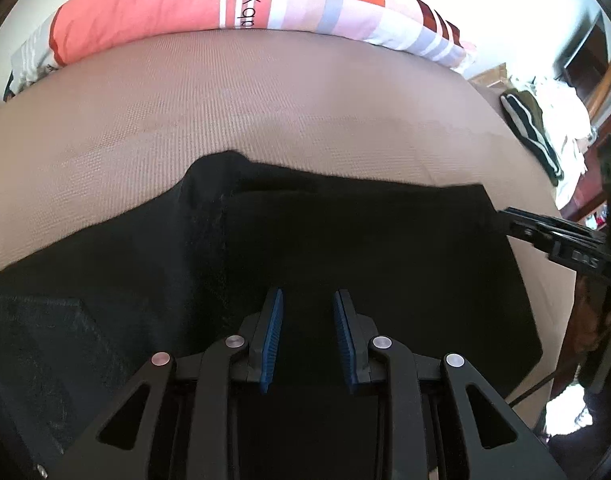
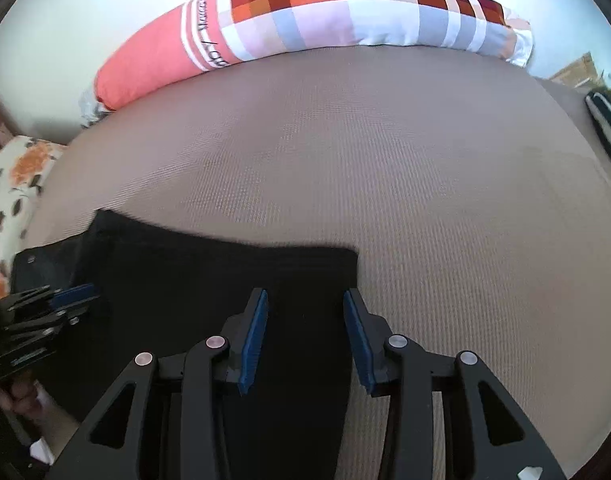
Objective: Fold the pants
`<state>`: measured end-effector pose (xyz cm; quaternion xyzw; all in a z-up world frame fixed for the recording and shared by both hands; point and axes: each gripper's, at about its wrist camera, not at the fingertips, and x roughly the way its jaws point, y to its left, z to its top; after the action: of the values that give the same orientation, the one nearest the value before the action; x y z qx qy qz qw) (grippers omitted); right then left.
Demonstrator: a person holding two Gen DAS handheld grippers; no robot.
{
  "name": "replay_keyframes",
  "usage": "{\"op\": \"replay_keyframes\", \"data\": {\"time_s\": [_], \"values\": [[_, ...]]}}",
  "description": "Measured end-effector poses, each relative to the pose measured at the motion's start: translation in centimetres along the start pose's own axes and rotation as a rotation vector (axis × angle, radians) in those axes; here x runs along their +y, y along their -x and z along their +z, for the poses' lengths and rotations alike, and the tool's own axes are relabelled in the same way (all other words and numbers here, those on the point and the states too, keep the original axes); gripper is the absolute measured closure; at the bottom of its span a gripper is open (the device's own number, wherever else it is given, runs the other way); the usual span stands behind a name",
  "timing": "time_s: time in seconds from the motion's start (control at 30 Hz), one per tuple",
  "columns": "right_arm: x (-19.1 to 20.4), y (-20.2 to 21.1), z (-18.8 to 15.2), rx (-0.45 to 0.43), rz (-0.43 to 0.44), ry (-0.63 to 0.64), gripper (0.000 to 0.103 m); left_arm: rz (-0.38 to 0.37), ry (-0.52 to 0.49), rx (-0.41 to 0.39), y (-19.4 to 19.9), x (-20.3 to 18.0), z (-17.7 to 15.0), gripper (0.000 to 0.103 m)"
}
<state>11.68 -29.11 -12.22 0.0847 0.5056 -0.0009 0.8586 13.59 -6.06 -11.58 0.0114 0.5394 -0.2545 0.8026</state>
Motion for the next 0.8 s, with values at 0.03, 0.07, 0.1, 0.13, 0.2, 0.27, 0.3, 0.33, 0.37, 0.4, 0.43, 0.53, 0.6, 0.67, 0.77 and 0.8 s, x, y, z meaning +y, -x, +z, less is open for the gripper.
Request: {"op": "replay_keyframes", "data": {"time_s": [0.03,0.07,0.1,0.13,0.2,0.27,0.3,0.33,0.37,0.4,0.43,0.53,0.6,0.67,0.77,0.8], "values": [[0.2,0.5,-0.6,0.003,0.011,0.007,0.065,0.000,0.001,0.001,0.1,-0.1,-0.2,0.075],[0.4,1.0,-1.3,0.013,0.027,0.013,0.065,-0.002,0.002,0.003,0.4,0.1,-0.7,0.075],[0.6,1.3,-1.9,0.026,0.039,0.016,0.065,-0.003,0.005,0.004,0.7,0.2,-1.2,0.075],[0.8,1.5,-2.6,0.043,0.052,0.015,0.065,-0.004,0.009,0.004,0.9,0.3,-1.6,0.075],[1.2,1.6,-3.9,0.082,0.078,0.011,0.065,-0.011,0.028,0.004,1.5,0.6,-2.6,0.075],[1.7,1.4,-5.2,0.117,0.095,0.014,0.065,0.003,0.047,0.001,2.1,0.8,-3.6,0.074],[1.9,1.5,-5.9,0.125,0.099,0.015,0.065,0.024,0.052,0.004,2.3,0.9,-3.9,0.073],[2.1,1.5,-6.4,0.130,0.104,0.015,0.065,0.048,0.055,0.009,2.4,0.9,-4.2,0.069],[2.5,1.4,-6.8,0.134,0.110,0.020,0.065,0.069,0.059,0.005,2.7,1.0,-4.7,0.069],[2.9,1.4,-7.0,0.135,0.115,0.027,0.065,0.083,0.067,-0.001,3.0,1.1,-5.0,0.068],[3.2,1.4,-7.2,0.136,0.117,0.030,0.065,0.101,0.074,-0.003,3.3,1.2,-5.2,0.067],[4.4,1.1,-7.7,0.148,0.124,0.058,0.065,0.175,0.085,-0.024,4.5,1.4,-5.6,0.065],[5.4,0.8,-7.7,0.157,0.129,0.084,0.065,0.216,0.081,-0.038,5.2,1.4,-5.9,0.059],[6.4,0.6,-7.7,0.170,0.133,0.111,0.063,0.270,0.067,-0.063,6.2,1.5,-6.2,0.050],[7.6,0.3,-7.7,0.176,0.136,0.153,0.061,0.310,0.047,-0.092,7.7,2.1,-6.7,0.049],[7.8,0.3,-7.6,0.179,0.139,0.155,0.060,0.311,0.051,-0.093,8.1,2.4,-6.7,0.049]]}}
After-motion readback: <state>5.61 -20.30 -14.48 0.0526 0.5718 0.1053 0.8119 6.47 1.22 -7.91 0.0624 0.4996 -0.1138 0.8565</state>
